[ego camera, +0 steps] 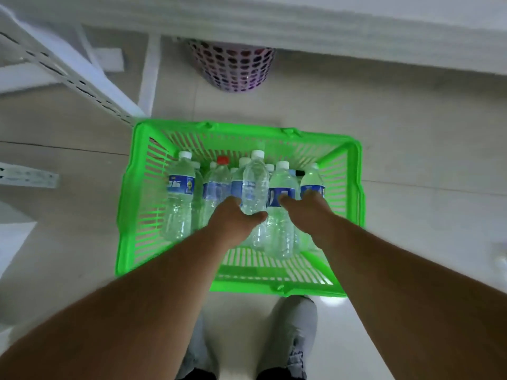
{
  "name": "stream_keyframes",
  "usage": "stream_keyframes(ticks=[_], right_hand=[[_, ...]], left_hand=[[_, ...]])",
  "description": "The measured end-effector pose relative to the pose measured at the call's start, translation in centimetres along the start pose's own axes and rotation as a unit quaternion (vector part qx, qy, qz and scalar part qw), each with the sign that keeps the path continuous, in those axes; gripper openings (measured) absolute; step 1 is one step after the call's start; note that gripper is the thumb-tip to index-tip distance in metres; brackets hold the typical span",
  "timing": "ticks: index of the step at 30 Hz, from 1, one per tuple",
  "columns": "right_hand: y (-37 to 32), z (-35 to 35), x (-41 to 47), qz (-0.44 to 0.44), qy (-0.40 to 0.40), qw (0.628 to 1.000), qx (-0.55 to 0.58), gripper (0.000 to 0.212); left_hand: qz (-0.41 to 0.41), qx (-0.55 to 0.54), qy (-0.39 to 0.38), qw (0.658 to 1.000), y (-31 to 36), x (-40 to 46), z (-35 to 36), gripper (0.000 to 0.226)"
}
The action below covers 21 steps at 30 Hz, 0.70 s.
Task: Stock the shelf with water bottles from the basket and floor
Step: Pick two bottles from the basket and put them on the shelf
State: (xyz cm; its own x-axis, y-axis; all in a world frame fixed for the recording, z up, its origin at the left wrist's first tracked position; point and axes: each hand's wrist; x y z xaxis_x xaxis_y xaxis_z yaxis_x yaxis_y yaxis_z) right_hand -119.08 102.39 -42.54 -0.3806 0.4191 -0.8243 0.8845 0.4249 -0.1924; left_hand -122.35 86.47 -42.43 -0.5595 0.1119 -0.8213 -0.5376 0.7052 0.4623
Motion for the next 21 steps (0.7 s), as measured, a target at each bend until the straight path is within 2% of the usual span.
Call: stream_keyframes(ticks=[8,12,16,19,21], right_hand=[[-0.2,1.9,4.9,-0.029,0.031,0.999,0.0,0.066],[0.5,1.8,4.6,-0.056,0.047,0.997,-0.013,0.05],[0.9,0.7,2.0,-0.098,0.057,0.994,-0.001,0.033],[0.5,-0.9,-1.3,-0.124,0.082,0.989,0.011,0.029],[-0.4,-2.8,-4.3,-0.137,0.104,0.985,0.015,0.031]], left_hand=[[-0.018,0.021,0.018,0.999,-1.5,4.1,2.4,0.096],[-0.042,-0.04,0.007,0.998,-1.5,4.1,2.2,0.082],[-0.04,-0.091,0.01,0.995,-2.0,1.5,0.9,0.082],[-0.021,-0.126,0.024,0.991,-1.2,-2.0,-1.1,0.054],[-0.004,-0.159,0.037,0.987,-0.2,-5.2,-2.9,0.043]])
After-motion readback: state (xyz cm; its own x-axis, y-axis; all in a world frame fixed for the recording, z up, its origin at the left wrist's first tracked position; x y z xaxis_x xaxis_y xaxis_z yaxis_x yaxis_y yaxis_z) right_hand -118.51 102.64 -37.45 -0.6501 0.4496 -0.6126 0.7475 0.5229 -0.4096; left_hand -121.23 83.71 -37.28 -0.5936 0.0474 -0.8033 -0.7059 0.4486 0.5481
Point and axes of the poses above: each hand's wrist, its own x-axis towards the middle knuckle, its own z-axis out of the palm, y = z × x, and after that the axes turned 10 degrees about -x, right-handed
